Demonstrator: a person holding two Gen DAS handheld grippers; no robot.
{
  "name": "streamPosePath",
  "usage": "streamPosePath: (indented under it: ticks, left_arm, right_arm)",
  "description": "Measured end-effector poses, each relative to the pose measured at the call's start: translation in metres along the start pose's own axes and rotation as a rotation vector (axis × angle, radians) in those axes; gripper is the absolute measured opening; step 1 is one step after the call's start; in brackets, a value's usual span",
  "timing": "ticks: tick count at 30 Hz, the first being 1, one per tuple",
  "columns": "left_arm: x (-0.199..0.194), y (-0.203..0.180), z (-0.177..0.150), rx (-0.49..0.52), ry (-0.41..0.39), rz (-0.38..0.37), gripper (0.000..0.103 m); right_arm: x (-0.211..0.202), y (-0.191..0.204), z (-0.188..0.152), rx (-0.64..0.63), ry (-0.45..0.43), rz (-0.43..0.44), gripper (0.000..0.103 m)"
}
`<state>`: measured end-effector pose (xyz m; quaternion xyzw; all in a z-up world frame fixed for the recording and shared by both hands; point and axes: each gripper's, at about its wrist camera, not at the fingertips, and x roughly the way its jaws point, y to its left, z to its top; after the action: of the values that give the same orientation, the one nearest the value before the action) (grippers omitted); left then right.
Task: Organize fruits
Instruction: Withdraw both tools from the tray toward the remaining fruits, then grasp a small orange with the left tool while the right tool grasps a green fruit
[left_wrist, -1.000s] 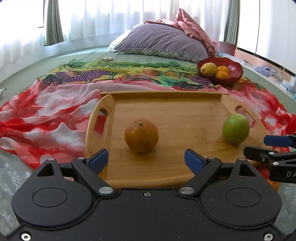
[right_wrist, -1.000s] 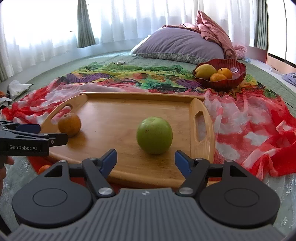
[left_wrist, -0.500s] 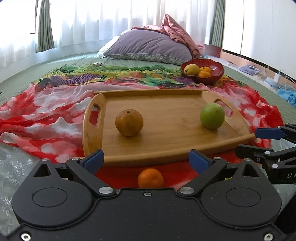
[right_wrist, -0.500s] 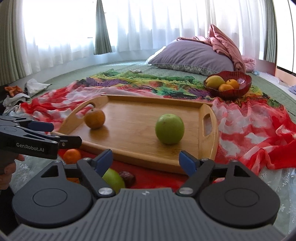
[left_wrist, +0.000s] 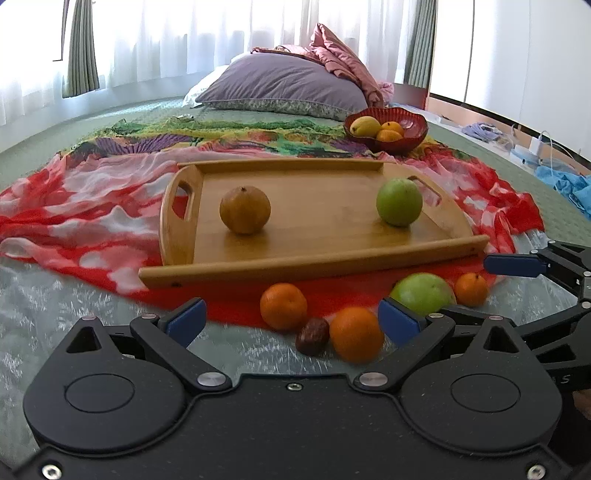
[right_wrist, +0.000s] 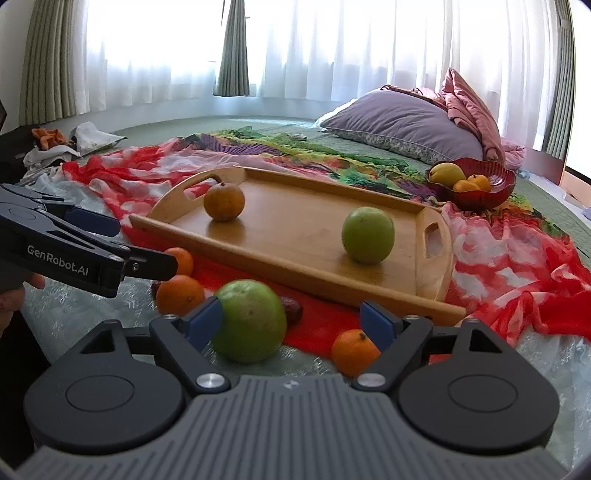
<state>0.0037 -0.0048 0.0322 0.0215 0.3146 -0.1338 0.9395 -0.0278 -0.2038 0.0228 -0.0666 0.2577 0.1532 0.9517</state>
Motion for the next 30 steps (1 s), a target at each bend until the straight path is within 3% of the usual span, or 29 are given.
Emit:
streamPosePath:
  ticks: [5, 13, 17, 30]
  left_arm:
    - [-0.005, -0.002, -0.008, 0.021, 0.007, -0.028, 0.096]
    - [-0.017, -0.01, -0.013, 0.049, 0.017, -0.111, 0.051]
    - [-0.018, -0.017, -0.014, 0.067, 0.023, -0.157, 0.041]
    - [0.01, -0.023, -0.019, 0.031, 0.083, -0.15, 0.037]
  right_arm:
    - [0.0, 0.008, -0.009, -0.023, -0.003, 0.008, 0.09]
    - [0.001, 0.021, -0.018, -0.07, -0.003, 0.018, 0.09]
    - [0.001, 0.026, -0.021, -0.098, -0.008, 0.017, 0.089]
    - [0.007, 0.036, -0.026, -0.145, -0.023, 0.012, 0.077]
